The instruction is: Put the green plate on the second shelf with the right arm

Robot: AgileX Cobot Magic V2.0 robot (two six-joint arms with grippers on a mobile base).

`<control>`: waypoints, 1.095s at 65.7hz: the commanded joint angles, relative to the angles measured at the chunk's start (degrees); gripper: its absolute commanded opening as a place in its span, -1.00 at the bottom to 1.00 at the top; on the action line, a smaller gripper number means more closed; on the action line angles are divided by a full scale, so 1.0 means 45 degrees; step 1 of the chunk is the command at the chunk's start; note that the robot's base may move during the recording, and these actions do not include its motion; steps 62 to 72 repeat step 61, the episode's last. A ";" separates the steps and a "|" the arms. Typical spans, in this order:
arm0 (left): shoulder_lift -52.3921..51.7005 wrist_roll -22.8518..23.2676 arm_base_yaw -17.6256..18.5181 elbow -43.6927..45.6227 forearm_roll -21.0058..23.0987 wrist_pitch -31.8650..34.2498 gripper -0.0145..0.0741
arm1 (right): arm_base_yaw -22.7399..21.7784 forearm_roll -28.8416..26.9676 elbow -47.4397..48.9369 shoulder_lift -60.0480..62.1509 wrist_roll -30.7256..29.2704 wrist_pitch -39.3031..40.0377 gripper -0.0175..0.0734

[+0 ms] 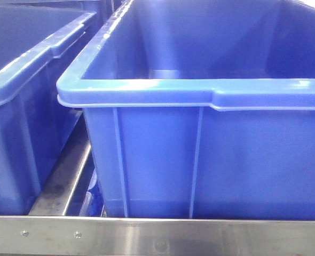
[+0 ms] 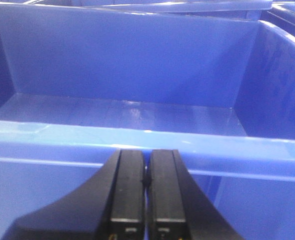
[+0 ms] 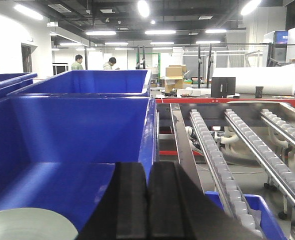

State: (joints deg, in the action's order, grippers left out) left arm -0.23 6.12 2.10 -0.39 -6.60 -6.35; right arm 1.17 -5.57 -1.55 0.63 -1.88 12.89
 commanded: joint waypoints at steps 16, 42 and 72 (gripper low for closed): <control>-0.0219 0.0033 0.0029 -0.0520 0.0030 0.1121 -0.38 | -0.0069 0.0018 0.0216 0.0246 0.0067 0.1006 -0.51; -0.0219 0.0033 0.0029 -0.0520 0.0030 0.1121 -0.38 | -0.0069 0.0018 0.0216 0.0246 0.0067 0.0954 -0.51; -0.0219 0.0033 0.0029 -0.0520 0.0030 0.1121 -0.38 | -0.0069 0.0018 0.0216 0.0246 0.0067 0.0954 -0.51</control>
